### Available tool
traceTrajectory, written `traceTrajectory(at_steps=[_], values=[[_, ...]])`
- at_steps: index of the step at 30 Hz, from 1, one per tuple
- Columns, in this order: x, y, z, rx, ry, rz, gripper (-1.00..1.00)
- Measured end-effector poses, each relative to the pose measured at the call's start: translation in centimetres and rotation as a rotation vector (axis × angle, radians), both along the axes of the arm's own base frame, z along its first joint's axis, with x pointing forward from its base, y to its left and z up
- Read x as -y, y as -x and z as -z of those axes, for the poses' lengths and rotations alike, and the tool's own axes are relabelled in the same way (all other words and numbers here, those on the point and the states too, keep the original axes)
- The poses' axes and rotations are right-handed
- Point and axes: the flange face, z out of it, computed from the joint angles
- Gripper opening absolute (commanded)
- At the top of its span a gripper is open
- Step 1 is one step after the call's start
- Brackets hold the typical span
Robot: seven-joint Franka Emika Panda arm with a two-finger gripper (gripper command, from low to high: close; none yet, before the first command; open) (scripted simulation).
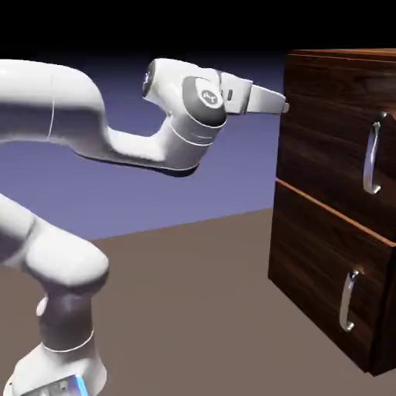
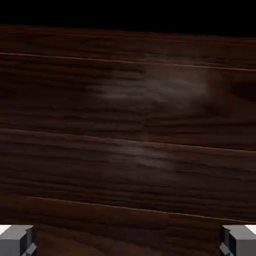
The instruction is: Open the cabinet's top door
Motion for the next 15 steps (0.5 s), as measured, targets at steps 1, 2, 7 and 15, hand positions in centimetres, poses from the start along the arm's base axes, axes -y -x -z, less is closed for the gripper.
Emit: traceTrajectory(at_steps=[1, 2, 7, 15], values=[[0.4, 0.0, -0.1, 0.013, -0.003, 0.001, 0.00], [0.8, -0.1, -0.2, 0.025, -0.006, 0.001, 0.00], [3.1, -0.4, -0.2, 0.081, -0.022, 0.006, 0.00], [7.4, -1.9, 1.3, 0.150, -0.046, 0.018, 0.00]])
